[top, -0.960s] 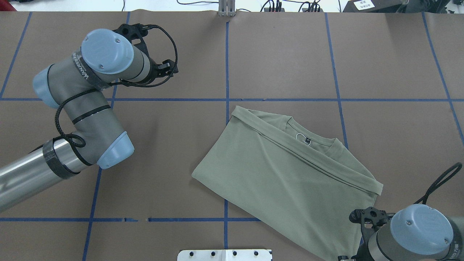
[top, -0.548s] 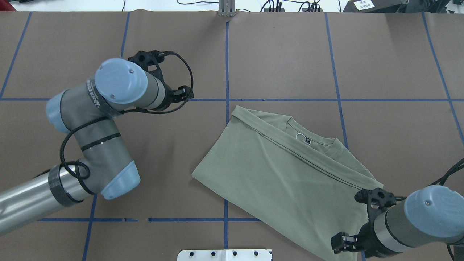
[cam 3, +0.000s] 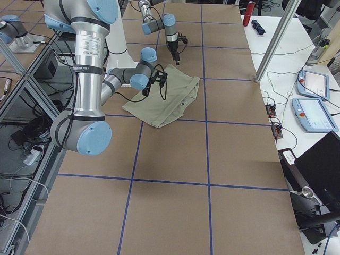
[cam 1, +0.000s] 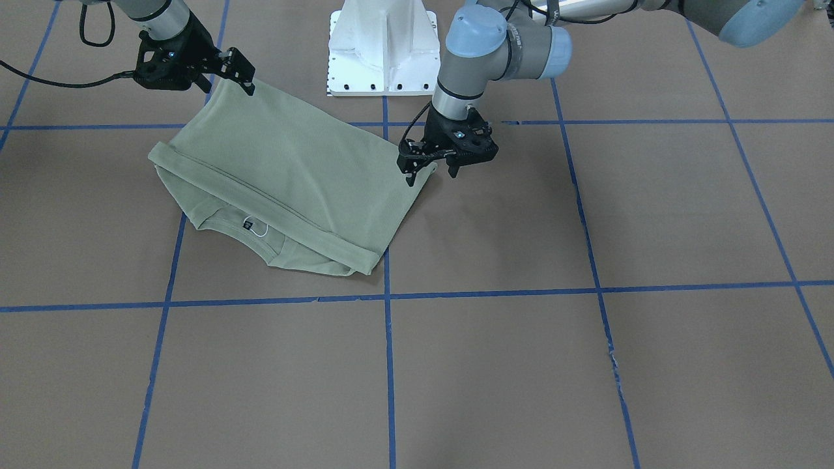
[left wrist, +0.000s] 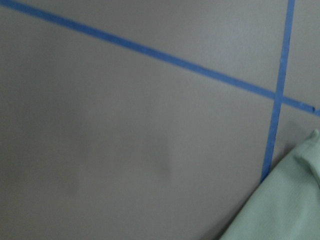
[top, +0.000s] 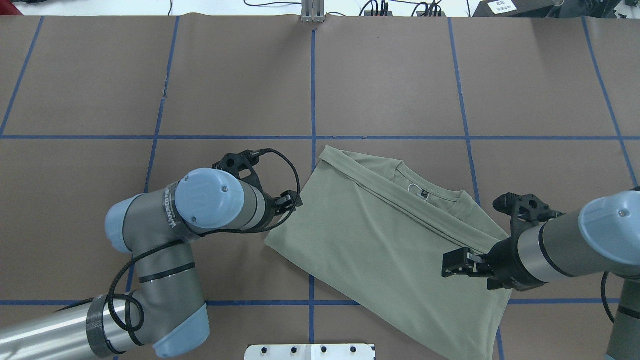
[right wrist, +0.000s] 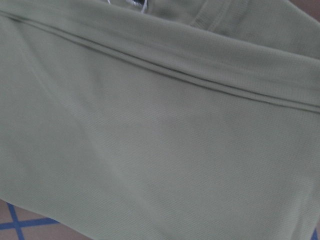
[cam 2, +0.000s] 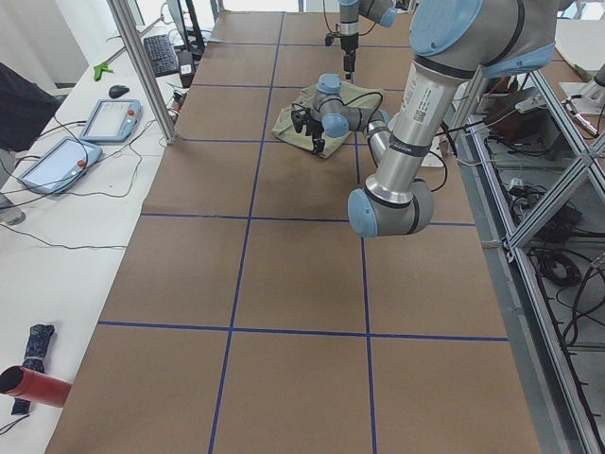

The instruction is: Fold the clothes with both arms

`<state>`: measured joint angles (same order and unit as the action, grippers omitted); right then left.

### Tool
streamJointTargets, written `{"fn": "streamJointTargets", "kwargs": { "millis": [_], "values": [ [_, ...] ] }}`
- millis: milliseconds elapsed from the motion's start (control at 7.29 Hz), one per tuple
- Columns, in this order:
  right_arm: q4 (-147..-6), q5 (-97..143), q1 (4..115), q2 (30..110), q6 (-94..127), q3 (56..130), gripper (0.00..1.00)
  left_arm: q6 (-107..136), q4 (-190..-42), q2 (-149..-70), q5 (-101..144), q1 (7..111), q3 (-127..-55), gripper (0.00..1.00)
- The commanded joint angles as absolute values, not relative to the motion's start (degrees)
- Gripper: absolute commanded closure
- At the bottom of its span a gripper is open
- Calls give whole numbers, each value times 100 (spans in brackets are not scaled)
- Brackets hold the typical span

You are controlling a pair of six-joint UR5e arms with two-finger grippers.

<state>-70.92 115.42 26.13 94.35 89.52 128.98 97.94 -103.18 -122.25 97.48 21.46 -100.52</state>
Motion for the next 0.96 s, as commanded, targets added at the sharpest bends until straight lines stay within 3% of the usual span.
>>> {"fn": "streamJointTargets", "kwargs": {
  "millis": [0, 411, 686, 823],
  "values": [
    [-7101, 11531, 2838, 9168, 8947, 12789, 0, 10081, -10318, -12208, 9721, 1846, -9994, 4],
    [-7137, 11470, 2909, 8983, 8947, 12762, 0, 10318, -10301, -12217, 9712, 1811, -9949, 21],
    [-7137, 11470, 2918, 8983, 8947, 12762, 0, 10310, -10301, -12121, 9703, 1819, -9923, 26],
    [-7137, 11470, 2935, 8982, 8947, 12744, 0, 10318, -10301, -12120, 9703, 1819, -9923, 34]
  ]
}}
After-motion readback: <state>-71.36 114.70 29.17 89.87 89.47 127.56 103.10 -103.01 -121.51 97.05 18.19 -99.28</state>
